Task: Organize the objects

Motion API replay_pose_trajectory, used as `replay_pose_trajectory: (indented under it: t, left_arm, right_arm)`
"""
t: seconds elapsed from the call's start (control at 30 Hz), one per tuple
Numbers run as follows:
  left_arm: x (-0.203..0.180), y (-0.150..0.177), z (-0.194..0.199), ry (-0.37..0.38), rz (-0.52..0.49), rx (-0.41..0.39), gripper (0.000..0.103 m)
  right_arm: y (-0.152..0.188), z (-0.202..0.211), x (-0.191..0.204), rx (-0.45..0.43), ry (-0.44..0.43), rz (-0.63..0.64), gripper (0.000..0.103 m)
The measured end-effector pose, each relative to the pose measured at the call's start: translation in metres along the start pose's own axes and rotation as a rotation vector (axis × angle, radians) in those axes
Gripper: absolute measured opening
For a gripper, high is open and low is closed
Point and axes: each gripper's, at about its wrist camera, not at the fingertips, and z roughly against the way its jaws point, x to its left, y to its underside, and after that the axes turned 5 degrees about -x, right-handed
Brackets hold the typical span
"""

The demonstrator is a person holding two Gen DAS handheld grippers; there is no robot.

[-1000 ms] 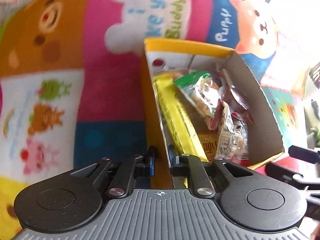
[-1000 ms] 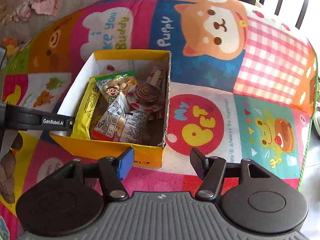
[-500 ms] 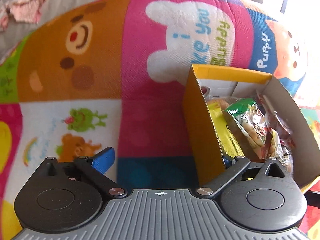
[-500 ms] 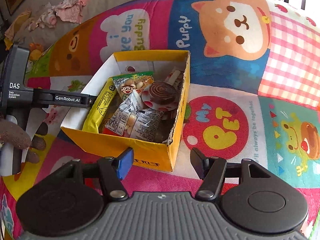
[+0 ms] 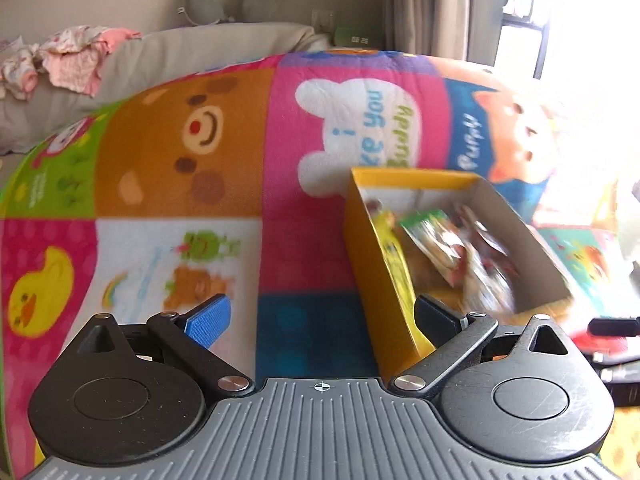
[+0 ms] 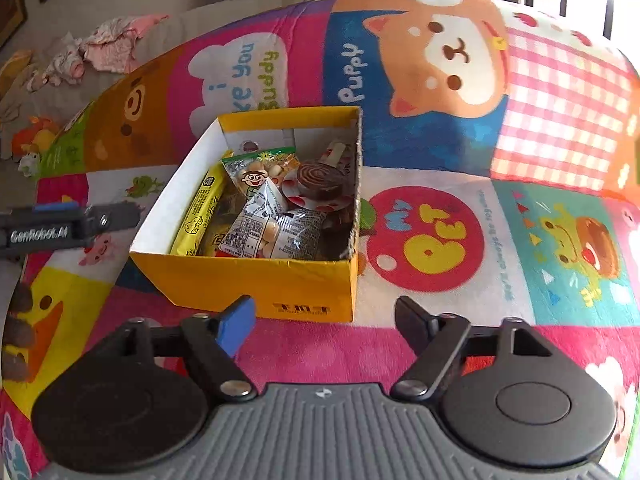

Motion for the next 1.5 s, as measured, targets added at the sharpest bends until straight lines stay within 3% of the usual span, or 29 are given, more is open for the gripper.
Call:
replay_pose_trajectory:
  t: [0.1, 0.23, 0.37, 0.47, 0.5, 0.7, 0.97, 1.5]
  left_arm:
    - [-0.010, 0.036, 0.038, 0.011, 0.003, 0.033, 0.101]
    - [-0.028, 0.089, 0.073, 0.024, -0.012, 0.106, 0.101]
    - [-0.037, 0.131, 0.080, -0.045, 0.051, 0.169, 0.101]
    - [-0.053, 0.150, 0.085, -0.103, -0.002, 0.104, 0.101]
    - [-0.059, 0.154, 0.087, -0.118, -0.023, 0.081, 0.101]
    - [-0.072, 0.168, 0.088, -0.124, -0.024, -0.040, 0.101]
    - [-0.073, 0.168, 0.086, -0.122, -0.010, -0.040, 0.102]
    - [-0.071, 0.168, 0.087, -0.120, -0.013, -0.040, 0.102]
  right_arm:
    - [0.028, 0.029, 0.004, -0.015, 0.053, -0.064, 0.102]
    - [0.077, 0.051, 0.016, 0.085, 0.098, -0.076, 0.103]
    - [0.114, 0.065, 0.020, 0.131, 0.147, -0.038, 0.103]
    - [0.135, 0.060, 0.017, 0.172, 0.164, 0.003, 0.103]
    - [0.140, 0.062, 0.017, 0.140, 0.155, 0.012, 0.103]
    - [0.150, 0.061, 0.008, -0.019, 0.079, 0.078, 0.103]
    - [0.158, 0.056, 0.010, -0.170, 0.140, 0.088, 0.103]
    - [0.162, 0.057, 0.007, -0.166, 0.115, 0.058, 0.103]
